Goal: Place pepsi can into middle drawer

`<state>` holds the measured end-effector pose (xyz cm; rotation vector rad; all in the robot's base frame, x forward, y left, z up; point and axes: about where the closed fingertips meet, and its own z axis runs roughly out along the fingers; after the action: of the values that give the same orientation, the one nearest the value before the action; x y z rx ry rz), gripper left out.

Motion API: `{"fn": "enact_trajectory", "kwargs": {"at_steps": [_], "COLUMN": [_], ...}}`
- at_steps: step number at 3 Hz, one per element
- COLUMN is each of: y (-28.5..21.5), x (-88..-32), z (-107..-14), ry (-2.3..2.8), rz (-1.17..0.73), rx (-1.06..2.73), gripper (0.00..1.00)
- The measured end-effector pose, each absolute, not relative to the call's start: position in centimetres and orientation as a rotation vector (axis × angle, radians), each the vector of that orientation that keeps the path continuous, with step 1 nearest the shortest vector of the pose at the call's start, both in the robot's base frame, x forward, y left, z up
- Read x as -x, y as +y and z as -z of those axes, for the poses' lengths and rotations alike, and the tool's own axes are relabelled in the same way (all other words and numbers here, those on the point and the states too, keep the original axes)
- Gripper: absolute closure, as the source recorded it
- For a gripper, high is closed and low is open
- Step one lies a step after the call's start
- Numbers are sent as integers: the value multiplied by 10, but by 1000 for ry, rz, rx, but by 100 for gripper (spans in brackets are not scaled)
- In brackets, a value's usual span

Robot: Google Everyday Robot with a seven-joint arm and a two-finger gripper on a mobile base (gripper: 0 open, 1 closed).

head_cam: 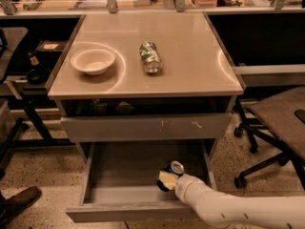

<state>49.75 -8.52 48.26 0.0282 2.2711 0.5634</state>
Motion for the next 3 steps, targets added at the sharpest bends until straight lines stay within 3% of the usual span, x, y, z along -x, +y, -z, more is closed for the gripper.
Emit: {"fn": "enact_trajectory", "kwargs": {"at_steps": [1,3], "y": [-60,-64], "x": [-496,-502], "z": [-443,-439], "ry": [2274,2277], "rz": [-578,-523], "rx": [-46,-64], "gripper": [100,100]}}
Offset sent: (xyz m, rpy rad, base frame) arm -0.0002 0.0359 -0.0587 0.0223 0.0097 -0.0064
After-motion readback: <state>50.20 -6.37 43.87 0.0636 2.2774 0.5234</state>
